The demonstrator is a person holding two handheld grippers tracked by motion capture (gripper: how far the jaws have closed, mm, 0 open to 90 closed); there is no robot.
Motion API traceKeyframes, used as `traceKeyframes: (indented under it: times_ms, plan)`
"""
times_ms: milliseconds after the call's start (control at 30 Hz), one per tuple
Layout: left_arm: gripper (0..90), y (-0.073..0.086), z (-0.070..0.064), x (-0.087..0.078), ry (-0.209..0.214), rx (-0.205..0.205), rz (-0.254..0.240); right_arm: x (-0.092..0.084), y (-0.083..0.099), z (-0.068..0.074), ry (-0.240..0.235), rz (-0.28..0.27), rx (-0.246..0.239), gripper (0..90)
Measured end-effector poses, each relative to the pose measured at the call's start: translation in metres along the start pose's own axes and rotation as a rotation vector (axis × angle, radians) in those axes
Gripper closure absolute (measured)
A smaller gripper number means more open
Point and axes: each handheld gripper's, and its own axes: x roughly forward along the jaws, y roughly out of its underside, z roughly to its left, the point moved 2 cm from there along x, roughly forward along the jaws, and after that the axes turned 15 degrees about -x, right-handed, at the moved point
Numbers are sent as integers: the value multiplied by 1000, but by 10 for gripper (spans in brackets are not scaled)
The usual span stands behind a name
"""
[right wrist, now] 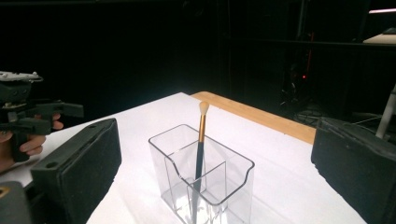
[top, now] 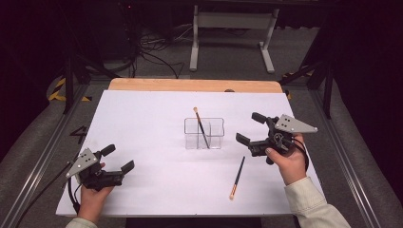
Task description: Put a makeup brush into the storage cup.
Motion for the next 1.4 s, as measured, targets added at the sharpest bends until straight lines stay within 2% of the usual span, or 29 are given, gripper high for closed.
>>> traceKeyframes:
  times_ms: [200, 533, 700, 900, 1200, 1400]
  plan:
    - [4, 0, 0, 0, -1, -1, 2, -4, -2, -2, -16, 19, -12, 23]
    - [3, 0, 0, -1, -5, 1, -2, -9, -3, -3, -67, 92, -49, 23]
    - [3, 0, 0, -2, -9, 0, -1, -12, -5, -4, -99, 142, -90, 25]
    - [4, 1, 1, -4, -15, -3, -2, -14, -7, -6, -107, 158, -103, 25]
    - [4, 2, 1, -4, -16, -6, 1, -15, -4, -6, -147, 228, -133, 26]
    - [3, 2, 2, -5, -18, -5, 6, -14, -7, -5, -181, 308, -190, 25]
